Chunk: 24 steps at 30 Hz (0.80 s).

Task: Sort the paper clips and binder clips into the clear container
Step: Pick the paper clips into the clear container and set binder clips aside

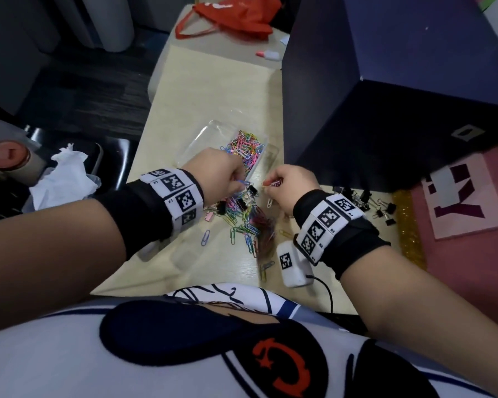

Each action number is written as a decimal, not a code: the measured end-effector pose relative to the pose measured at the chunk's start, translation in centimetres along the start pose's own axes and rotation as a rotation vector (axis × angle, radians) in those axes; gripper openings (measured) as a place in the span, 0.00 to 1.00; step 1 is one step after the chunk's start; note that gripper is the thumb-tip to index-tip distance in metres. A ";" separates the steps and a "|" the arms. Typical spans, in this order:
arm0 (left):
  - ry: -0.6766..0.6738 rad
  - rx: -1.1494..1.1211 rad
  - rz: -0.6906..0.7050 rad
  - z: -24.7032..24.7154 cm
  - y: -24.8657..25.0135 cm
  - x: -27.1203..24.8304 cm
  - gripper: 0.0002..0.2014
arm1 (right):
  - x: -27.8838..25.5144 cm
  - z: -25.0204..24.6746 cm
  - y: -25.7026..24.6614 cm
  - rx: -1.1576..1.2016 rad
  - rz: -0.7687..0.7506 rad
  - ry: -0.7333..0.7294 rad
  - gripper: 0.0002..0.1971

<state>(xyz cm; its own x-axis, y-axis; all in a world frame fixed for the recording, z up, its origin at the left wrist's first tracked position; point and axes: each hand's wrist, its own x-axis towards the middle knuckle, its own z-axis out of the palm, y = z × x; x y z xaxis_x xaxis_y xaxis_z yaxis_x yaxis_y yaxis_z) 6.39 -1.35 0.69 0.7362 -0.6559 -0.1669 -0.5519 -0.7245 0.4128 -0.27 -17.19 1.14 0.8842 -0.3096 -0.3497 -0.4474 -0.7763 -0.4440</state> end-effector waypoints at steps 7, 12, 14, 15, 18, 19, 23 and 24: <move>0.094 -0.109 -0.146 -1.0 -1.8 1.8 0.12 | 4.2 -0.3 -3.9 0.160 -0.041 0.088 0.07; 0.089 0.048 -0.072 -0.1 -2.4 1.8 0.15 | 6.5 -0.1 -4.8 0.215 -0.010 -0.030 0.19; 0.078 0.173 -0.030 0.7 -2.7 1.6 0.19 | 6.8 -0.4 -4.4 0.140 -0.009 -0.004 0.20; 0.075 0.226 -0.005 1.2 -2.8 1.5 0.20 | 6.9 -0.6 -4.2 0.066 -0.026 0.005 0.21; 0.082 0.304 0.081 2.3 -2.9 1.1 0.20 | 6.8 -0.9 -4.0 -0.138 -0.125 -0.097 0.23; 0.090 0.308 0.115 2.6 -3.0 1.0 0.20 | 6.7 -0.8 -4.1 -0.190 -0.157 -0.147 0.24; 0.026 0.283 0.151 3.2 -2.9 0.8 0.23 | 6.6 -0.1 -3.6 -0.262 -0.240 -0.176 0.22; 0.023 0.272 0.142 3.1 -3.0 0.8 0.22 | 6.7 -0.1 -3.4 -0.264 -0.233 -0.170 0.23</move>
<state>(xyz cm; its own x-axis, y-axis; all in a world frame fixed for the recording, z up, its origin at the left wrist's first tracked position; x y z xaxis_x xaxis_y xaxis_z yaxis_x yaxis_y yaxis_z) 7.41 -0.40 -3.48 0.6514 -0.7517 -0.1031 -0.7322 -0.6583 0.1747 7.20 -16.63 0.39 0.9133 -0.0304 -0.4061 -0.1678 -0.9367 -0.3073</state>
